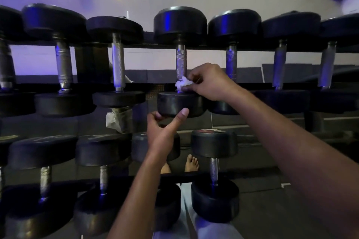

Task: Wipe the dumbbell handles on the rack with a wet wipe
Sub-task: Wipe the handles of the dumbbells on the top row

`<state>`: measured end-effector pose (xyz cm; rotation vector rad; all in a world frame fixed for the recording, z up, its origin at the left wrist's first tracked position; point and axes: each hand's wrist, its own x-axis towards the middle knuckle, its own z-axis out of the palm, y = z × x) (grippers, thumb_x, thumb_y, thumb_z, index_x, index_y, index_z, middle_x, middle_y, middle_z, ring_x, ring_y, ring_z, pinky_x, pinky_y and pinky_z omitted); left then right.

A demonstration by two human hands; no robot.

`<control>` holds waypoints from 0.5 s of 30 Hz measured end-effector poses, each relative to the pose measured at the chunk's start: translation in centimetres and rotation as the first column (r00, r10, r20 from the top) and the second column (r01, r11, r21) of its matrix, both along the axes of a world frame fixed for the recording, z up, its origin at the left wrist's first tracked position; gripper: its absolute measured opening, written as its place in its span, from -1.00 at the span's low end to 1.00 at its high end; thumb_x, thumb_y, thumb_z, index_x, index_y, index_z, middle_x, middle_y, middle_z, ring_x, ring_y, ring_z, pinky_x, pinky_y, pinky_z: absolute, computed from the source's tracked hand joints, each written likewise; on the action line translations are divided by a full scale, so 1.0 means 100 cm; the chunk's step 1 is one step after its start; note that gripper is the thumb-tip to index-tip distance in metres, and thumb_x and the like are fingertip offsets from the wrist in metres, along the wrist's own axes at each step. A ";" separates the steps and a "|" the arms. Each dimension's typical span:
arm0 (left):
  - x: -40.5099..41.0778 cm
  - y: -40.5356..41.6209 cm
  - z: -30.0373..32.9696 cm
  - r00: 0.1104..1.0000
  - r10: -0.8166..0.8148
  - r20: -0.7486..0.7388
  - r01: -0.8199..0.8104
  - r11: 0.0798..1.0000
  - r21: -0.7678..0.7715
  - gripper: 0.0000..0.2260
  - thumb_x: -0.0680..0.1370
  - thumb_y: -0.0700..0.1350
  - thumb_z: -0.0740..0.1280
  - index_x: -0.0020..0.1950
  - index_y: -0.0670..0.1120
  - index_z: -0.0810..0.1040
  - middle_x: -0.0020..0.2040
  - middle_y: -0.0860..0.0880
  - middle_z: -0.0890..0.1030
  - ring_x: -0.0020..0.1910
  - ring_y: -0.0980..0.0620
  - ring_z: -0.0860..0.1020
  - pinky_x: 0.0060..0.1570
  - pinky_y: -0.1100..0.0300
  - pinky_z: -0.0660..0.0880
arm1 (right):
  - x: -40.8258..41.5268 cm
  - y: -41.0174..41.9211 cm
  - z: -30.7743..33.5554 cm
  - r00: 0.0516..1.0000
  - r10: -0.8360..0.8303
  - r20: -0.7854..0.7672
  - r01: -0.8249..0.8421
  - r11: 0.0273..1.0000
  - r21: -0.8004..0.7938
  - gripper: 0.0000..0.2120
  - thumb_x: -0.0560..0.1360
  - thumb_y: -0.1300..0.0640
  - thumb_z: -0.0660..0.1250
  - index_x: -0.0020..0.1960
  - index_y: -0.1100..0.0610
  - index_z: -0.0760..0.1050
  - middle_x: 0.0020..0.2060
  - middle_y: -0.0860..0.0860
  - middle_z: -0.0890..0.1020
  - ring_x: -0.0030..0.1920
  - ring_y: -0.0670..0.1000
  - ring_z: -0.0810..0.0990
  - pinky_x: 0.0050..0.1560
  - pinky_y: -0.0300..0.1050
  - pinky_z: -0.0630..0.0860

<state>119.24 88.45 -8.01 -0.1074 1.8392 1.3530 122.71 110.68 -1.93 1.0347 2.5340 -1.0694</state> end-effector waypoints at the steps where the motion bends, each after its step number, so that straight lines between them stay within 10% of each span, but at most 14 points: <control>1: 0.000 -0.001 0.002 1.000 0.000 0.001 0.000 1.000 0.003 -0.21 0.12 0.49 0.68 0.04 0.09 0.37 0.08 0.04 0.64 0.04 -0.04 0.64 0.26 -0.29 0.62 | 0.000 0.001 -0.001 1.000 -0.011 0.019 0.011 1.000 0.002 -0.66 0.43 -0.10 0.60 -0.29 0.08 0.56 -0.38 -0.08 0.55 -0.30 -0.04 0.50 -0.27 -0.13 0.41; 7: -0.003 -0.001 -0.003 1.000 -0.020 0.001 0.020 0.999 0.030 -0.18 0.12 0.48 0.69 0.07 0.05 0.39 0.09 0.01 0.64 0.09 -0.12 0.67 0.22 -0.23 0.64 | -0.001 0.014 -0.021 0.990 -0.023 0.140 0.011 0.997 0.083 -0.89 0.48 0.07 0.53 -0.14 0.09 0.67 -0.18 0.03 0.69 -0.10 0.08 0.67 -0.13 -0.05 0.63; 15: -0.002 -0.002 -0.008 1.000 -0.023 -0.007 0.023 0.999 0.049 -0.16 0.10 0.53 0.66 0.06 0.07 0.36 0.03 0.05 0.60 -0.02 -0.03 0.60 0.06 -0.10 0.55 | 0.003 0.004 -0.013 0.990 -0.086 -0.113 0.077 0.994 -0.079 -0.77 0.41 -0.10 0.63 -0.04 -0.05 0.65 -0.22 -0.09 0.71 -0.21 -0.14 0.63 -0.09 -0.15 0.57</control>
